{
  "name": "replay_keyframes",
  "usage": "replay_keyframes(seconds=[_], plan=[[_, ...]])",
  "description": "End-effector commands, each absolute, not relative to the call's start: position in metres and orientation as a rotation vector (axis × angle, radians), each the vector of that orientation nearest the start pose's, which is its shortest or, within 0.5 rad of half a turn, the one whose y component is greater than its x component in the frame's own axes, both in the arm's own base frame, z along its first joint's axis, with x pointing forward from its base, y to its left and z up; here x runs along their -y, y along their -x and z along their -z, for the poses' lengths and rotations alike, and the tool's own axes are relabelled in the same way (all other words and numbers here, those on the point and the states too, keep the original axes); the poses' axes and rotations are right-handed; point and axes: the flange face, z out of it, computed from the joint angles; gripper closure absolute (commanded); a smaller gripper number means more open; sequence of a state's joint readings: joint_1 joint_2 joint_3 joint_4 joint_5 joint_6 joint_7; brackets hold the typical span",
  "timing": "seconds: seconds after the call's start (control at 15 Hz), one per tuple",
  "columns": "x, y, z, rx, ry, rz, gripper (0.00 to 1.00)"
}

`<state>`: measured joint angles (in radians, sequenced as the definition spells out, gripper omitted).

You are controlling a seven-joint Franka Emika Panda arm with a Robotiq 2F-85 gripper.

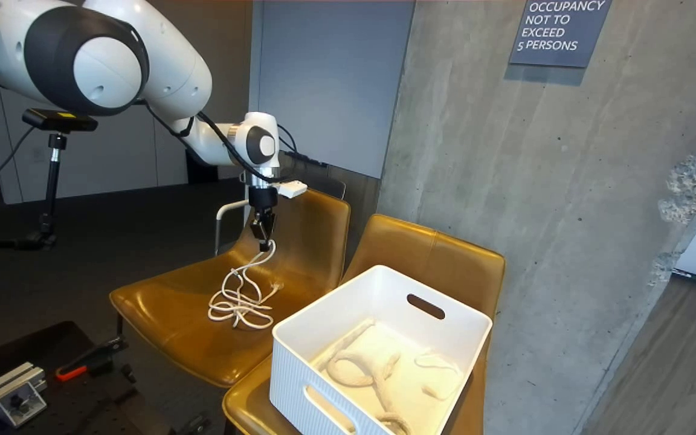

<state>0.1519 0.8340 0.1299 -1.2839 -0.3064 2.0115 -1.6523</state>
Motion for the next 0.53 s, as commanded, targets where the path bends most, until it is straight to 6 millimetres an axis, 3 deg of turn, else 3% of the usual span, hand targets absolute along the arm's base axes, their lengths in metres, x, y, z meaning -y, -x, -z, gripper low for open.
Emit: replay_keyframes(seconds=[0.0,0.07,0.13,0.27,0.47], plan=[[-0.130,-0.705,-0.245,-2.632,-1.765,0.248,0.98],[-0.123,-0.702,-0.245,-2.631,-1.807,0.236,0.68],[-0.116,-0.699,-0.244,-2.626,-1.840,0.219,0.67],[-0.096,-0.695,-0.250,-2.621,-1.897,0.199,0.54],[-0.052,-0.698,-0.275,-2.585,-1.992,0.137,0.31]])
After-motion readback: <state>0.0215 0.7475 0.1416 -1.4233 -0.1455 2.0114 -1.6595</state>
